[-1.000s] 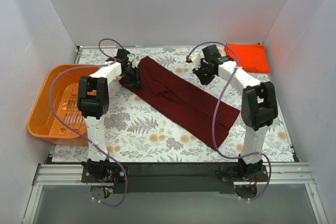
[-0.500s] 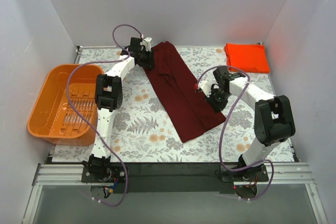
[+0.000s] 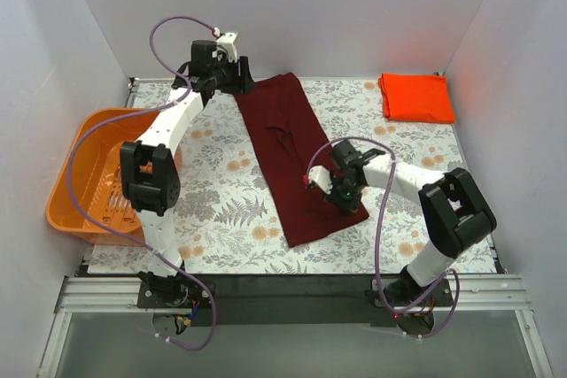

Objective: Fold and stack the t-shirts
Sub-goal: Fold the tshirt

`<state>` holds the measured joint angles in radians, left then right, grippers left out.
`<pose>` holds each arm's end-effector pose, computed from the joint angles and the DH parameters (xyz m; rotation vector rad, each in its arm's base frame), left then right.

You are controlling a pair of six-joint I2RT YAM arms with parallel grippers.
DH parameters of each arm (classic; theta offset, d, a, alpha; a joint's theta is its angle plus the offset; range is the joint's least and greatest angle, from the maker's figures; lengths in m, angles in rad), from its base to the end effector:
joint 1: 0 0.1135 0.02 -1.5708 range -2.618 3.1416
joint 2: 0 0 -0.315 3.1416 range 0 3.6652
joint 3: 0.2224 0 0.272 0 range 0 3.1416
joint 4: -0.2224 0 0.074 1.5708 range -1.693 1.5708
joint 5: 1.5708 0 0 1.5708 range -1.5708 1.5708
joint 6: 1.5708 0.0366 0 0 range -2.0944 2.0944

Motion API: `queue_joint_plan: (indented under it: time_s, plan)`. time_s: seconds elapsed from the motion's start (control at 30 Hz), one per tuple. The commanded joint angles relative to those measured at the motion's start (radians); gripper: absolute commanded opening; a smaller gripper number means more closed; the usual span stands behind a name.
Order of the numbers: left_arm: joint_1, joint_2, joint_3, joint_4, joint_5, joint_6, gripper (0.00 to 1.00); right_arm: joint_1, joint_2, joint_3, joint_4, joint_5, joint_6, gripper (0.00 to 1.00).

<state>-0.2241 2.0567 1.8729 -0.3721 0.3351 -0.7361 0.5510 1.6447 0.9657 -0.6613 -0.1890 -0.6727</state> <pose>0.5152 -0.1298 0.3452 -0.3608 2.2045 -0.9048 0.2627 0.1695 0.2007 -1.6858 2.3474 0.2530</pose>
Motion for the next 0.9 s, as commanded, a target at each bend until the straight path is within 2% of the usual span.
queue_joint_plan:
  time_s: [0.0,0.03,0.1,0.17,0.27,0.37,0.4,0.53,0.57,0.67,0.87]
  plan:
    - [0.0,-0.134,-0.141,-0.063,0.086,0.006,0.53,0.168,0.004,-0.094,-0.021,-0.142,0.099,0.08]
    - [-0.001,-0.176,-0.211,-0.067,0.105,0.004,0.57,0.202,-0.008,-0.099,-0.023,-0.165,0.12,0.08]
    - [-0.009,-0.202,-0.265,-0.089,0.12,-0.008,0.57,0.315,-0.022,-0.082,-0.031,-0.199,0.128,0.08]
    - [-0.04,-0.216,-0.316,-0.126,0.102,0.007,0.53,0.36,-0.057,-0.056,-0.029,-0.304,0.153,0.08]
    - [-0.061,-0.224,-0.368,-0.165,0.09,0.012,0.48,0.372,-0.083,0.036,-0.04,-0.377,0.177,0.09]
    - [-0.061,-0.196,-0.374,-0.172,0.081,0.01,0.41,0.313,-0.106,0.126,-0.038,-0.359,0.176,0.11]
    - [-0.061,-0.184,-0.365,-0.174,0.079,0.009,0.41,0.253,-0.108,0.152,-0.035,-0.349,0.167,0.11]
    - [-0.061,-0.106,-0.336,-0.168,0.087,-0.012,0.38,0.078,0.013,0.318,-0.011,-0.282,0.197,0.13]
    - [-0.06,-0.087,-0.328,-0.168,0.081,-0.019,0.37,0.031,0.05,0.403,0.008,-0.232,0.209,0.12]
    - [-0.061,-0.015,-0.285,-0.165,0.065,-0.032,0.33,-0.029,0.167,0.523,0.089,-0.167,0.288,0.09]
    - [-0.061,0.078,-0.216,-0.168,0.044,-0.034,0.29,-0.055,0.381,0.7,0.186,-0.009,0.383,0.06]
